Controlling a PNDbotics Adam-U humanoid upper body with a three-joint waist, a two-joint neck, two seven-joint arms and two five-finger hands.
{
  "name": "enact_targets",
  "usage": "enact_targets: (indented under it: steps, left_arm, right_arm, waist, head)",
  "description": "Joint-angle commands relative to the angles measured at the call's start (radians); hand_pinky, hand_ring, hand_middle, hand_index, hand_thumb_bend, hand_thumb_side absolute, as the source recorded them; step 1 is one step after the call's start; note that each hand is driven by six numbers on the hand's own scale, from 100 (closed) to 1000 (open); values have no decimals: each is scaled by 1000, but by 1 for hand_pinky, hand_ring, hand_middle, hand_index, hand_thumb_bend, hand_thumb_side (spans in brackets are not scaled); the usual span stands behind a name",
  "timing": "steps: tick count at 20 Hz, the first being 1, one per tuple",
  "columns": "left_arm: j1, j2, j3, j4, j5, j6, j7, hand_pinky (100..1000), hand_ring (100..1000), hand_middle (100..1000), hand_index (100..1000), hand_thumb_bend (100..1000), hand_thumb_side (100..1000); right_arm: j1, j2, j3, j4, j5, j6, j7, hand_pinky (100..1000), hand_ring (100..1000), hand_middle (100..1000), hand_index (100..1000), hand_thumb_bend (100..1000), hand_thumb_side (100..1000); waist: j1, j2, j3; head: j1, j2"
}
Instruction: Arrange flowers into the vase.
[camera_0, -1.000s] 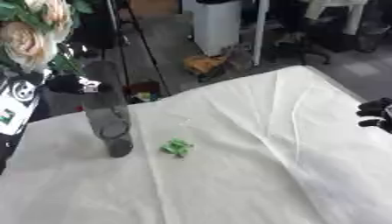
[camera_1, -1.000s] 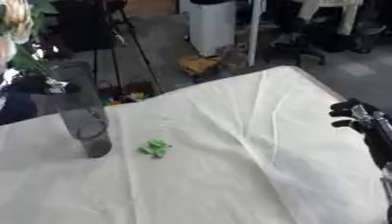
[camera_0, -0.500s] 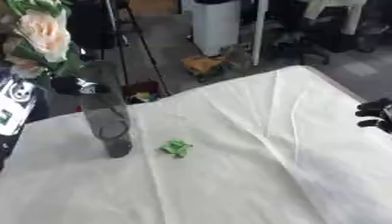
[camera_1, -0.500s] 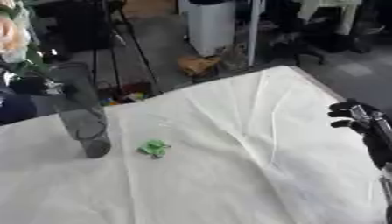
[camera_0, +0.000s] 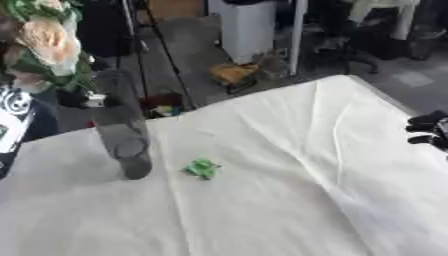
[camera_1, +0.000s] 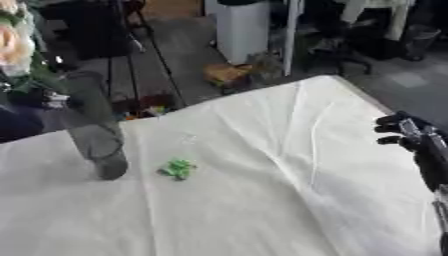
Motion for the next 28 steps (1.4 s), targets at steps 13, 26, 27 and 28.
enact_targets:
  steps: [13,26,27,28]
  left_arm:
    - [-2,48,9,-16,-5,-19,-27,866,841,749,845,1000,803]
    - [6,57,11,-16,20,-12,-21,864,837,743,847,1000,808]
    - [6,58,10,-15,21,-11,-20,863,837,743,848,1000,808]
    - [7,58,10,-14,21,-10,-18,863,837,744,848,1000,808]
  right_arm:
    - [-7,-11,-8,-27,9,5,-2,652,731,679,689,100,869]
    - [-7,-9,-9,-26,13,7,-3,650,731,680,690,100,868]
    - [-7,-9,-9,-26,13,7,-3,650,731,680,690,100,868]
    - [-7,-9,-10,-26,13,7,-3,650,731,680,690,100,868]
  waist:
    - [-11,-24,12]
    - [-16,-26,15]
    - [-16,-26,15]
    - [-16,-25,15]
  head:
    - [-14,2]
    - [-19,0]
    - [-19,0]
    - [-19,0]
